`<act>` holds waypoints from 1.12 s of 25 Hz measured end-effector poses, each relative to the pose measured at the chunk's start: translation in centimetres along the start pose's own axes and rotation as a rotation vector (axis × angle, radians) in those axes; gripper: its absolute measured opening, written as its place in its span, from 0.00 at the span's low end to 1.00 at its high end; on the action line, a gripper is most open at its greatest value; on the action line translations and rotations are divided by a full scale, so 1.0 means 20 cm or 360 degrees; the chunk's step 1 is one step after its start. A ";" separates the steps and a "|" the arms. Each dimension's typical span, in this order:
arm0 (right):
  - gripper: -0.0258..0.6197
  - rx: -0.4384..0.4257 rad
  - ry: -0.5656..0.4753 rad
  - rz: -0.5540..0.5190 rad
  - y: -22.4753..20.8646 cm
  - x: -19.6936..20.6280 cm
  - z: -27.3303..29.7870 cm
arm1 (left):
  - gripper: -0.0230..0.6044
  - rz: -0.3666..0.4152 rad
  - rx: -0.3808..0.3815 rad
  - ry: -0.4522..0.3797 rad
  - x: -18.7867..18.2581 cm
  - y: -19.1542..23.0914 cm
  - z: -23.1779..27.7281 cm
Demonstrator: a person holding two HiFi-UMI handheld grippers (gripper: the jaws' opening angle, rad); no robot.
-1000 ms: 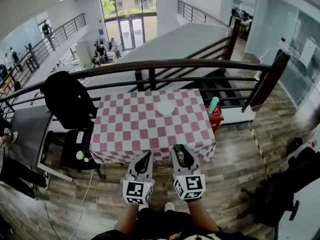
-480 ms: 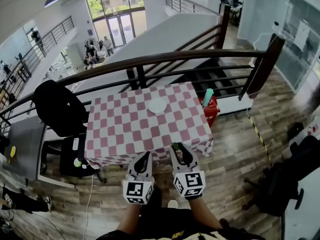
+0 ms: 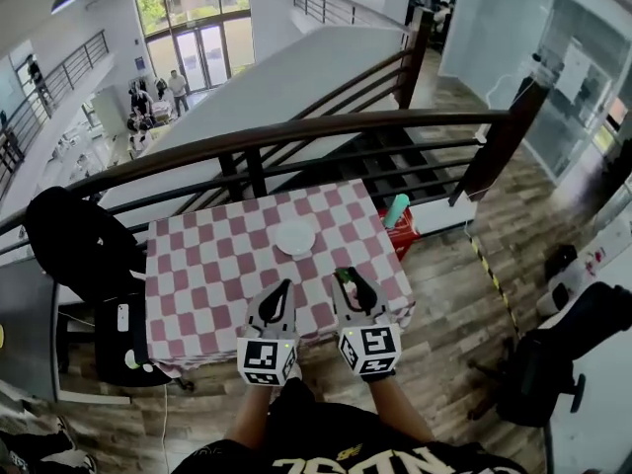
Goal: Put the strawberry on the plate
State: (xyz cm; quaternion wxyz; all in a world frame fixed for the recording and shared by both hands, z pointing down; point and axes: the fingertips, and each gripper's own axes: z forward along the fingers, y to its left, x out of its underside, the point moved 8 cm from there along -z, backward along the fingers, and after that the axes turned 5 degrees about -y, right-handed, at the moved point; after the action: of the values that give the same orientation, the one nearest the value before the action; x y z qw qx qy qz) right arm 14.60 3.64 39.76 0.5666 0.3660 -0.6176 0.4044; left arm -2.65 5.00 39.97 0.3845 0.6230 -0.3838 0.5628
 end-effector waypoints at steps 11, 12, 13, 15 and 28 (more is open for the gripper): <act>0.26 0.0025 0.0154 -0.0120 0.11 0.14 0.62 | 0.05 -0.0148 0.0024 0.0072 0.15 0.55 0.32; 0.26 0.0029 0.0186 -0.0134 0.11 0.17 0.64 | 0.05 -0.0174 0.0025 0.0085 0.18 0.57 0.33; 0.26 0.0035 0.0219 -0.0144 0.11 0.19 0.66 | 0.05 -0.0192 0.0026 0.0099 0.21 0.58 0.34; 0.26 0.0041 0.0277 -0.0150 0.10 0.26 0.71 | 0.05 -0.0199 0.0026 0.0124 0.26 0.61 0.37; 0.26 -0.0049 0.0643 -0.0021 -0.10 0.83 1.18 | 0.05 -0.0256 0.0000 0.0363 0.63 0.81 0.73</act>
State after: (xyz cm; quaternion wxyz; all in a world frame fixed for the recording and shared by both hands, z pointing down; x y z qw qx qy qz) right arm 5.36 -18.68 55.71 0.6872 0.2727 -0.4949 0.4565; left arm -10.51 -15.57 52.30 0.4696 0.5837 -0.2865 0.5972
